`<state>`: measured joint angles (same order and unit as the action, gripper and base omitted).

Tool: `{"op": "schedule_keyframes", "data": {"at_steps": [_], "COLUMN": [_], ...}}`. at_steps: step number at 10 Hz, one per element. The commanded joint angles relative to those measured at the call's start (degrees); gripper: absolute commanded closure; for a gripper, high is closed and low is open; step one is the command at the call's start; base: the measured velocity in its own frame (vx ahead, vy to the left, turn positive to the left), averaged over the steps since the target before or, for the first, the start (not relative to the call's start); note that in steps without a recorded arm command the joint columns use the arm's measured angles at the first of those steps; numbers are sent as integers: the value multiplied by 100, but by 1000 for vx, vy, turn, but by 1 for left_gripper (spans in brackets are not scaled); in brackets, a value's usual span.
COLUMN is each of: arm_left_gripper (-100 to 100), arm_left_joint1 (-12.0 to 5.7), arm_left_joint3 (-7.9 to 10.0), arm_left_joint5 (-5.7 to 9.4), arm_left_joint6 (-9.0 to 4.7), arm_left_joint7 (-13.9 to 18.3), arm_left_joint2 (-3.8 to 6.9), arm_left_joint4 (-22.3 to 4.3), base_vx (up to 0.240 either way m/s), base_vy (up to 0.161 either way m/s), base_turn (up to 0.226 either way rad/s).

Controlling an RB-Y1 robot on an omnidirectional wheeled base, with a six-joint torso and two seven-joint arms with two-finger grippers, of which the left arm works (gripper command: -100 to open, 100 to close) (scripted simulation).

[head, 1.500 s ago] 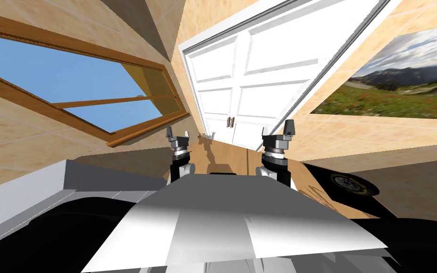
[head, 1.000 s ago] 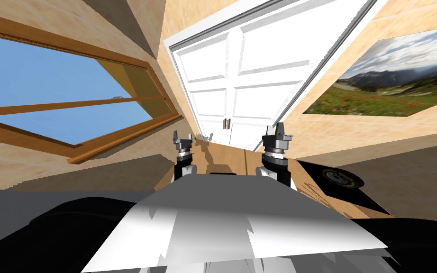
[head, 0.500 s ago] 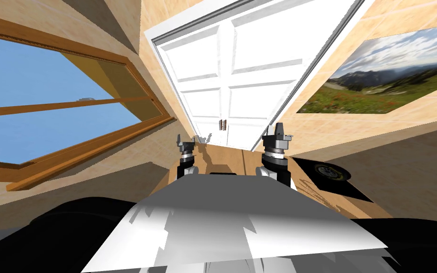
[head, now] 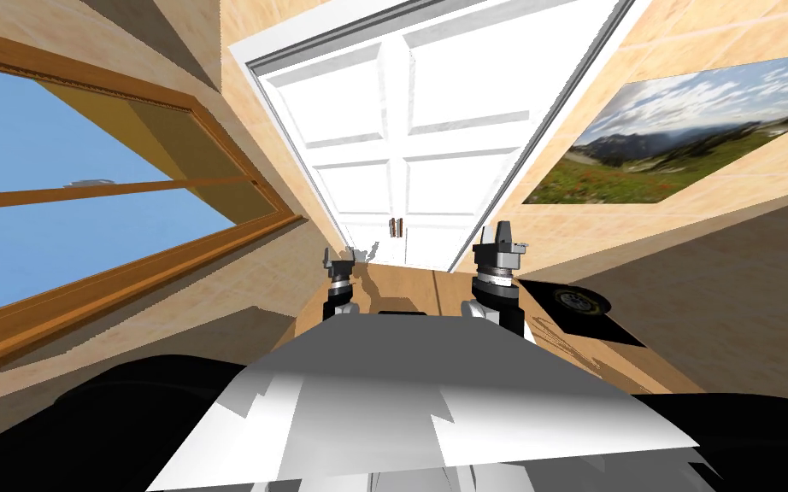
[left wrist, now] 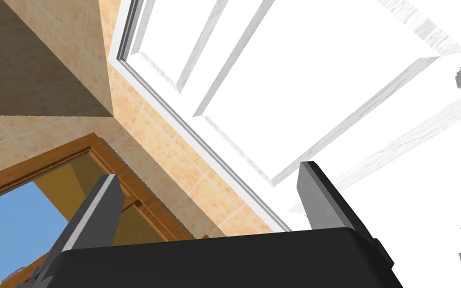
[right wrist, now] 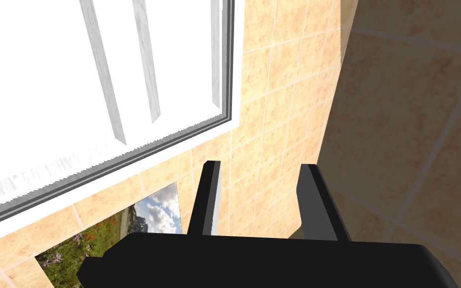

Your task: Pull the door open

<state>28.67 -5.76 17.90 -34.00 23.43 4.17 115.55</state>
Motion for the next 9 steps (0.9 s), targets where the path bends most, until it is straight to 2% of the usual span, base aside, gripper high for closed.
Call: {"op": "schedule_keyframes", "data": {"at_steps": [1,9], "arm_left_gripper": [-100,-100], "arm_left_joint1": [6,53], "arm_left_joint3": [-77,-452], "arm_left_joint5": [146,906], "arm_left_joint6": [-115,-705], "arm_left_joint7": [170,1020], "arm_left_joint2": [62,387], "arm_left_joint4": [-189,-1130], "base_vx": [115,107], "base_vy": [-16,-10], "base_turn": [-156,-155]}}
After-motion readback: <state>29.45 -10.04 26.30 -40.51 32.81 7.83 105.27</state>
